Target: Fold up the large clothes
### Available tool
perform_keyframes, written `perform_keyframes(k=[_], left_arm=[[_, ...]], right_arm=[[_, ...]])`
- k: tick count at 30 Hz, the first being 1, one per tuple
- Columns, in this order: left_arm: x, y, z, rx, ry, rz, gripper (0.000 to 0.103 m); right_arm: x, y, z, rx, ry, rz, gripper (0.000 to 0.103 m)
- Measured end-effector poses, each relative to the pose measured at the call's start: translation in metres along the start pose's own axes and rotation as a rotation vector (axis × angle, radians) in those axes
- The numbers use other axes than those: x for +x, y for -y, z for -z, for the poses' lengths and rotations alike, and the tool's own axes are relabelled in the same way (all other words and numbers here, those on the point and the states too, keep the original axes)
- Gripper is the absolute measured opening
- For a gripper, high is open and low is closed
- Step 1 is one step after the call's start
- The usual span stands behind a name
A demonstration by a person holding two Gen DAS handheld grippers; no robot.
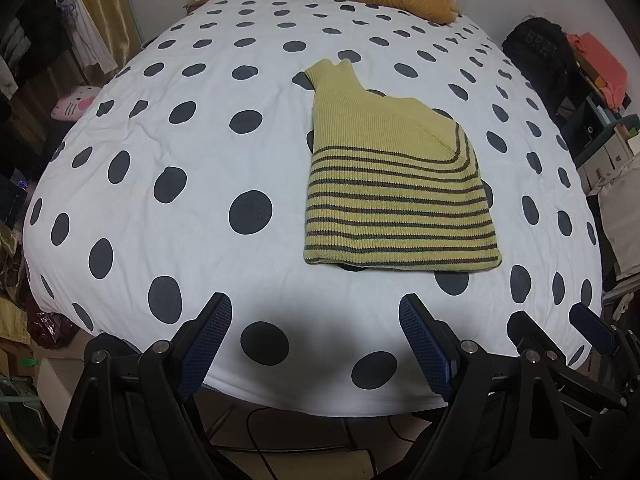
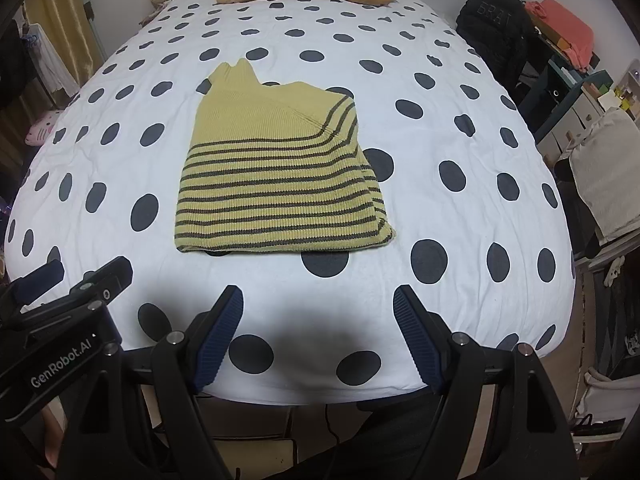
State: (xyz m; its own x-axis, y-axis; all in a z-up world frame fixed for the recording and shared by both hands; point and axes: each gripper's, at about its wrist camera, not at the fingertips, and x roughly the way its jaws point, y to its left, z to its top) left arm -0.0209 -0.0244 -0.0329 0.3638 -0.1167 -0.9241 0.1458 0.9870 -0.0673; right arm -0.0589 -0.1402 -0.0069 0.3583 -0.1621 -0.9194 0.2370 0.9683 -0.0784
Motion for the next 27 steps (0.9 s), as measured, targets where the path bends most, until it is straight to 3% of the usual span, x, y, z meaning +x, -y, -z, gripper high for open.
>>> perform_keyframes(k=[27], left_arm=[[0.0035, 0.0021, 0.0026, 0.005, -0.011, 0.005, 0.086]], right_arm=[[0.0006, 0.0053, 0.0034, 0.007, -0.005, 0.002, 0.078]])
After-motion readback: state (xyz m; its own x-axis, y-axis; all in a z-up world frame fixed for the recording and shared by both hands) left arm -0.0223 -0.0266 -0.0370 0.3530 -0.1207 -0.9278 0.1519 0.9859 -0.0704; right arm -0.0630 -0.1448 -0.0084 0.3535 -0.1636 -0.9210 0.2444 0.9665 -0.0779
